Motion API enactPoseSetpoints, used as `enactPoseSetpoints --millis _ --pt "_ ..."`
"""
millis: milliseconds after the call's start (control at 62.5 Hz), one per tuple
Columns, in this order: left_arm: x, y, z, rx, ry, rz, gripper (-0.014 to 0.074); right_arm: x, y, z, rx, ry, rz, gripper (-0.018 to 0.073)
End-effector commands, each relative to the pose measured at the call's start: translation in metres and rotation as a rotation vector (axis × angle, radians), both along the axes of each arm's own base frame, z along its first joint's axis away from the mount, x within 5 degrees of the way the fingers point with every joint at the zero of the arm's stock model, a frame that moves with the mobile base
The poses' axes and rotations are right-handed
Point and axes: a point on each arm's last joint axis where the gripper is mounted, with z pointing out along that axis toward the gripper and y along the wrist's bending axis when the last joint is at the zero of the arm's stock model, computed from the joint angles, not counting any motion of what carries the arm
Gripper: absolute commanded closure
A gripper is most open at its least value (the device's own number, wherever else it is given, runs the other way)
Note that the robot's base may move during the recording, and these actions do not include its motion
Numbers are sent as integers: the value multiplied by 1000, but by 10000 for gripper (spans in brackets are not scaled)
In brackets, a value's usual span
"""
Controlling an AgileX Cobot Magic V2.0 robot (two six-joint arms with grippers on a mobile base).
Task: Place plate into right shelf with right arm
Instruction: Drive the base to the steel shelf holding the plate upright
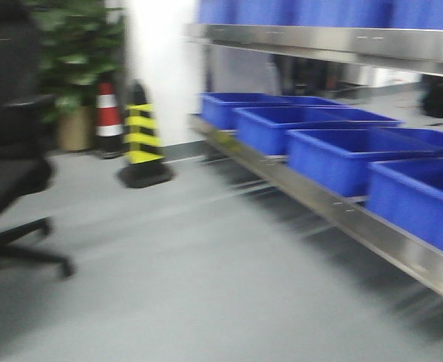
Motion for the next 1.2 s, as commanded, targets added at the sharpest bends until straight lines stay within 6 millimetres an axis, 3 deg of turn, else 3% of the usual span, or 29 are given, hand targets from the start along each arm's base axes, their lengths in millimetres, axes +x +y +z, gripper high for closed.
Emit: enactPoseSetpoints --millis 0,1184 --pt "0 0 5 -11 -86 -2 643 -4 -1 15 38 -90 0 505" --pt "0 0 5 -11 -86 -2 643 -4 -1 15 38 -90 0 505"
